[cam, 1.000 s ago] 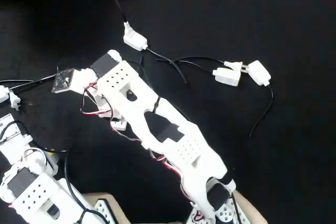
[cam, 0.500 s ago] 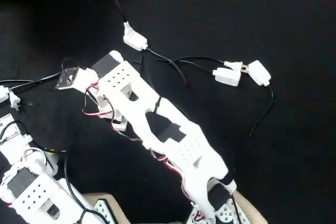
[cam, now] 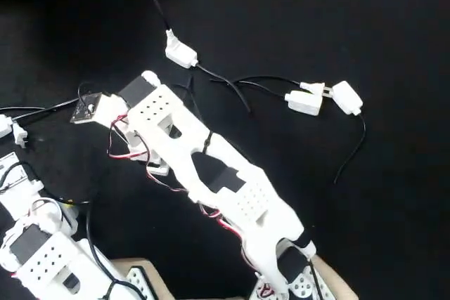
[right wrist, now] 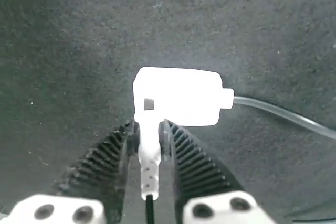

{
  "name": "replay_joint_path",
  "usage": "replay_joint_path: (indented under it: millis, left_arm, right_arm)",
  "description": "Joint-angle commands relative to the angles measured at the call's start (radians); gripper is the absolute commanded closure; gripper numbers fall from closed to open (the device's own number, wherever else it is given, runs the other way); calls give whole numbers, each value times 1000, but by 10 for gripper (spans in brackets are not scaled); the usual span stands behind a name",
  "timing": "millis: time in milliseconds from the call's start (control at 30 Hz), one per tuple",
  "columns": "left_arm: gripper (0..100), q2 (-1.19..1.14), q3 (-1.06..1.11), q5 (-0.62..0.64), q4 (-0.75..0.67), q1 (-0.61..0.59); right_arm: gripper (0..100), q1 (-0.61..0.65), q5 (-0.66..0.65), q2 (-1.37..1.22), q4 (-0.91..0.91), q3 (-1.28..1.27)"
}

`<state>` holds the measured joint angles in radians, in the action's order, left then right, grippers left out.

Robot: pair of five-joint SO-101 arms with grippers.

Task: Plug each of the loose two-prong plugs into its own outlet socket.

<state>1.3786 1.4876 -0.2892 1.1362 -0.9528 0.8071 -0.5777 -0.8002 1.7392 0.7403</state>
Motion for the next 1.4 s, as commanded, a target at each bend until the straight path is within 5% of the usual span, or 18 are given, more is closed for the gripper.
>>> replay_joint_path:
  millis: [0, 1367]
  left_arm:
    - [740, 8, -13, -2, -14, 10]
    - [736, 8, -13, -2, -12, 10]
  right_arm:
    - [987, 25, 6, -105, 18, -2]
    - [979, 3, 52, -196, 26, -145]
